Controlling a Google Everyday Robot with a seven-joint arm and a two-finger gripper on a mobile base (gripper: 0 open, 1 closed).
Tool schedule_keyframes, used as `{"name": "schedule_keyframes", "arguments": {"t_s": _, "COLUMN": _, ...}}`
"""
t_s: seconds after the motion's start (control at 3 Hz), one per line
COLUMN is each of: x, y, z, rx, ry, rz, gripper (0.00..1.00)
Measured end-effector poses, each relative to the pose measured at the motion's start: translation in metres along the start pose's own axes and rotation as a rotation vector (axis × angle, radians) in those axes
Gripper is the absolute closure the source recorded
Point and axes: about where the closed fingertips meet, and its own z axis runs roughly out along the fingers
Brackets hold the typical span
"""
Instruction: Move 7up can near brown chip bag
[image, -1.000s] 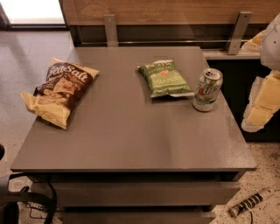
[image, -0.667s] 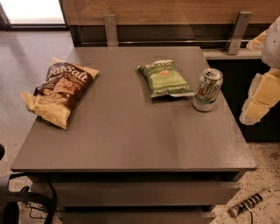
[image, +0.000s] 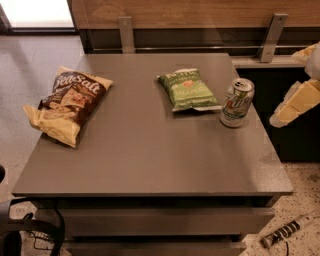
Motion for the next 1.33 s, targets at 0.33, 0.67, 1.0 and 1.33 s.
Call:
{"name": "schedule_keyframes", "arguments": {"t_s": 0.33, "x": 0.005, "y": -0.018, "z": 0.02, "rx": -0.017, "ry": -0.175, "rz": 0.075, "gripper": 0.0}}
{"name": "schedule_keyframes", "arguments": {"t_s": 0.67, "x": 0.004, "y": -0.028, "z": 0.031, "rx": -0.049, "ry": -0.352, "rz": 0.134, "gripper": 0.0}}
{"name": "schedule_keyframes", "arguments": {"t_s": 1.0, "x": 0.002, "y": -0.027, "z": 0.036, "rx": -0.118, "ry": -0.473, "rz": 0.2, "gripper": 0.0}}
{"name": "schedule_keyframes", "arguments": {"t_s": 1.33, "x": 0.001, "y": -0.015, "z": 0.044, "rx": -0.202, "ry": -0.584, "rz": 0.265, "gripper": 0.0}}
